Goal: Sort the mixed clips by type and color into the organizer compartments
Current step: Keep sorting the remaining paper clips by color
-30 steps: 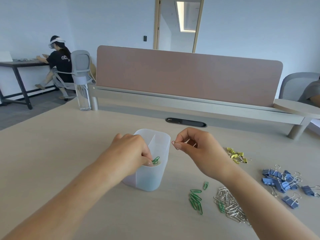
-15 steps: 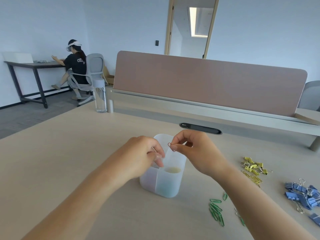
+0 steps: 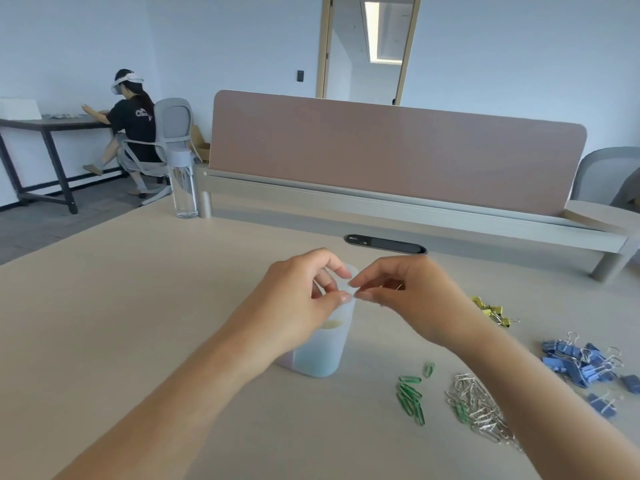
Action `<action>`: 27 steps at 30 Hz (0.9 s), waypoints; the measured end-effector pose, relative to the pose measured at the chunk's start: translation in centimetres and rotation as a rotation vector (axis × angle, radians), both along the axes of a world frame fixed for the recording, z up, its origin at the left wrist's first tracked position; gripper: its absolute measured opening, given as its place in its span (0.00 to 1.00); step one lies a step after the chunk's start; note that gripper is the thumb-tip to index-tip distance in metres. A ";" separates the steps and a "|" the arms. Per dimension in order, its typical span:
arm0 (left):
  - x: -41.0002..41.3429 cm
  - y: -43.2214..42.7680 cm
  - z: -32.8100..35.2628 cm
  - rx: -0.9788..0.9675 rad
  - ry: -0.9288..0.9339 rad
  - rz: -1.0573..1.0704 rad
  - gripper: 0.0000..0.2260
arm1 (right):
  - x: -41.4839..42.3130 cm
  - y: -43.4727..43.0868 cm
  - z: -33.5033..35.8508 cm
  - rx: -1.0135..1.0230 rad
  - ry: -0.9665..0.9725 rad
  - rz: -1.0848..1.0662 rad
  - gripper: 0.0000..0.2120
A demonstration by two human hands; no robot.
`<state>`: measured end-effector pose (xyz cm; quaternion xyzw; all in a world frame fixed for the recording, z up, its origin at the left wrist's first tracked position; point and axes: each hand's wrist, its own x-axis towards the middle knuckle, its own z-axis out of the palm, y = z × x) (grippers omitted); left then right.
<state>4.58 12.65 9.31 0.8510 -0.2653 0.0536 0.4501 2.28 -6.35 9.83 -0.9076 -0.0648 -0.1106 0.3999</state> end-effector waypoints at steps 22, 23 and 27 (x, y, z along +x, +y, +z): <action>-0.7 -8.2 -6.0 0.677 0.075 -0.453 0.15 | -7.7 -10.7 -4.5 -0.440 0.382 0.105 0.08; -0.5 -8.1 -6.1 0.667 0.090 -0.466 0.16 | -7.6 -10.7 -4.6 -0.452 0.385 0.117 0.07; -0.3 -8.2 -6.5 0.561 0.111 -0.441 0.15 | -7.1 -10.7 -5.2 -0.514 0.361 0.128 0.04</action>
